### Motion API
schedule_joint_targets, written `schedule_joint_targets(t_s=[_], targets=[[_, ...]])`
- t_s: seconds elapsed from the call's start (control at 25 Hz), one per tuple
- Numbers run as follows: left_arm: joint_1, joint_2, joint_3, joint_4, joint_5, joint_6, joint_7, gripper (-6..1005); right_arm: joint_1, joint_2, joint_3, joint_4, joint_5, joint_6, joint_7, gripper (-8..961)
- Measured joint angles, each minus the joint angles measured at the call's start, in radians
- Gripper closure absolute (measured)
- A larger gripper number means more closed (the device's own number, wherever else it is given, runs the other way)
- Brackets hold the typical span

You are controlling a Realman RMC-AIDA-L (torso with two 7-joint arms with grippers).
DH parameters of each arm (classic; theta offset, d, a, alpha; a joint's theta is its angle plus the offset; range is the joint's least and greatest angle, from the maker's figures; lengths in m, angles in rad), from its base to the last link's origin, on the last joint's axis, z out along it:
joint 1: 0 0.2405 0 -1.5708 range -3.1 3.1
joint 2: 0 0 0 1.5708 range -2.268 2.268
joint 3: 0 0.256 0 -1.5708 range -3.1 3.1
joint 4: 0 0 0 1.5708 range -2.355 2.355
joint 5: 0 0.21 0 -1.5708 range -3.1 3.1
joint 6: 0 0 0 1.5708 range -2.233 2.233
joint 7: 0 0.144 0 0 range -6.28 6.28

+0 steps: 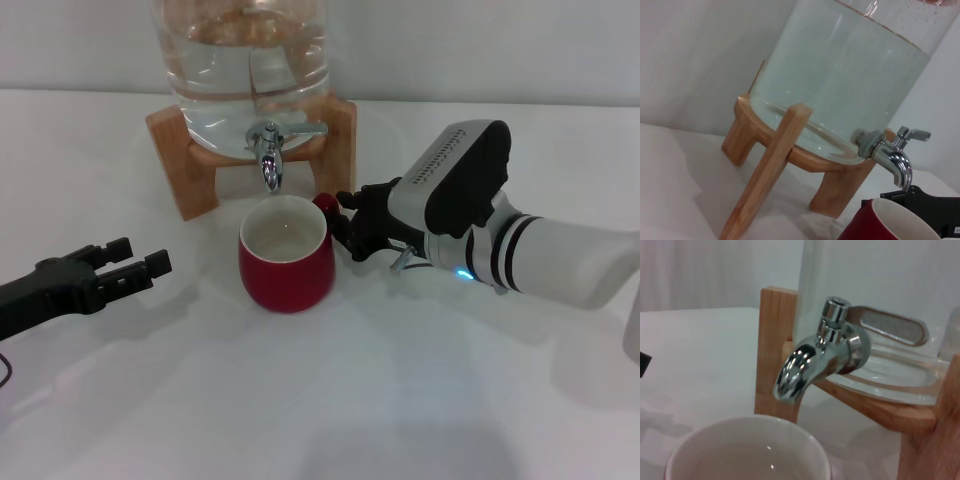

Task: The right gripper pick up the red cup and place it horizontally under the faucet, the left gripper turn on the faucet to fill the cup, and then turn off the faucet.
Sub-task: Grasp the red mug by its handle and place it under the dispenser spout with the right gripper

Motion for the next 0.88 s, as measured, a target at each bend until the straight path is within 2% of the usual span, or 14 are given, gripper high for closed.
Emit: schedule_joint_targets(t_s=[0.4,0.64,0.72,0.88], targets=[[-0.005,0.006,0.000,0.002,0.004,0.003,-0.005,112,-0.036,-0.013,0.006,0.053,-0.002,-0.011,0.003,704],[-0.006,0.008,0.000,0.002,0.005,0.003,-0.011,112,-0.095,-0.027,0.027,0.112,-0.025,-0.011,0.003,702],[-0.006,0.008,0.000,0.002,0.006,0.004,-0.011,112,-0.128,-0.036,0.040,0.146,-0.050,-0.012,0.004,701],[-0.006,0.008,0.000,0.002,0.005,0.002,-0.012,112,-0.216,-0.069,0.068,0.250,-0.100,-0.011,0.011,700]])
